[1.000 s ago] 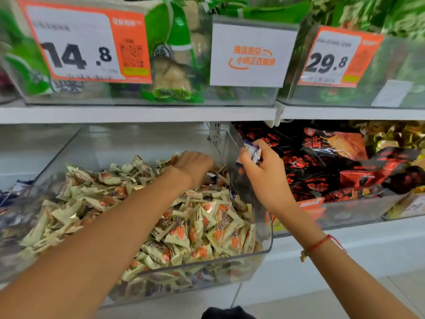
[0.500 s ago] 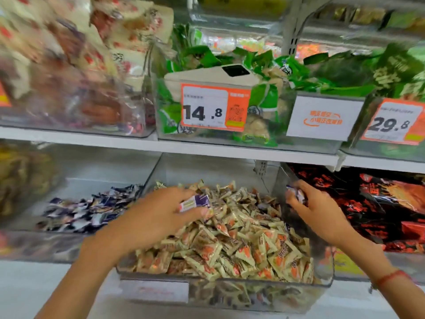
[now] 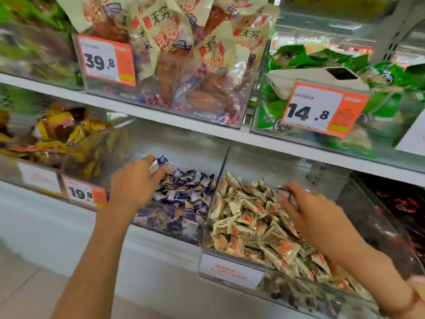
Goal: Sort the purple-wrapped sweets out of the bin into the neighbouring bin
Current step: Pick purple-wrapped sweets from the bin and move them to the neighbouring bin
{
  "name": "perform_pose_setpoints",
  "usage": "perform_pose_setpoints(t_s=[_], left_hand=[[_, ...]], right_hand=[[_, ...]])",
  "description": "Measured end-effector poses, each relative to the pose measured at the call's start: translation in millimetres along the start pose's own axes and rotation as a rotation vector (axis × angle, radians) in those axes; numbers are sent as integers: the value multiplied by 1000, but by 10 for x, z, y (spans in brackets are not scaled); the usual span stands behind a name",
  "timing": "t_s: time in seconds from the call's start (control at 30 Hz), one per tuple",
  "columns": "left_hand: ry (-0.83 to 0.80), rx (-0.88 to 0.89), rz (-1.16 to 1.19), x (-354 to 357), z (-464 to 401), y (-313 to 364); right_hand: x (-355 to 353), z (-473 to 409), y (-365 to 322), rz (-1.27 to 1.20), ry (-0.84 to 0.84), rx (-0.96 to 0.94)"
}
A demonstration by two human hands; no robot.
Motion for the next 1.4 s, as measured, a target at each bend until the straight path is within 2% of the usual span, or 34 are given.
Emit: perform_pose_setpoints(t_s=[0.07,0.17,0.23,0.3,0.33,0.37,0.43,0.5,0.57,0.67,0.73,0.8,0.9,1.03,1.13,1.2,1.27,1.4], left_hand=[[66,63,9,56,14,62],[129,135,28,132,47,114],[85,157,1,234,36,96],[-78,69,-42,387,11,-3],[-169,7,-65,454,13,-70],[-239,-31,-87,497,12,-129],[-254,-17,-95,480,12,-122],[-161,48,-56,383,2,36],[-61,107,53,285,50,313],[53,234,222,201,316,851],[46,340,295,241,561,1250],[-69,397,343,430,714,1608],[-340,445,303,934,741,2040],[-670,508,295,1717,708,2539],[-1030,523,178,2386,804,2720],[-1205,513,86,2717,903,2728],[-1245,498,-9,2889,973,2747],[-1066,570,-135,2900,1024,2834]], right_hand=[[-99,-240,-585,-225,128,-206],[-33,-718,-1166,-280,246,-261],[115,-981,-1369,-214,148,-268],[287,-1115,-1437,-81,-101,-293],[317,-1121,-1424,-65,-164,-304],[286,-1083,-1389,-93,-157,-312],[114,-882,-1235,-217,-16,-322],[-51,-578,-984,-278,115,-330],[-97,-260,-595,-248,163,-294],[15,105,266,-79,162,-74],[157,291,888,39,162,124],[333,423,1392,140,109,287],[545,472,1705,82,42,417],[711,470,1685,-13,80,490],[697,512,1687,-95,165,511],[702,521,1688,-100,157,516],[701,528,1672,-104,147,506],[668,532,1665,-145,145,508]])
Point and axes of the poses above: each hand's wrist, its own z-axis away from the middle knuckle, its own x-axis out of the palm, y = z × x, the point moved 4 cm from there along -z, towards the middle knuckle, and after that the axes turned 15 degrees about z, right-handed, at the moved point
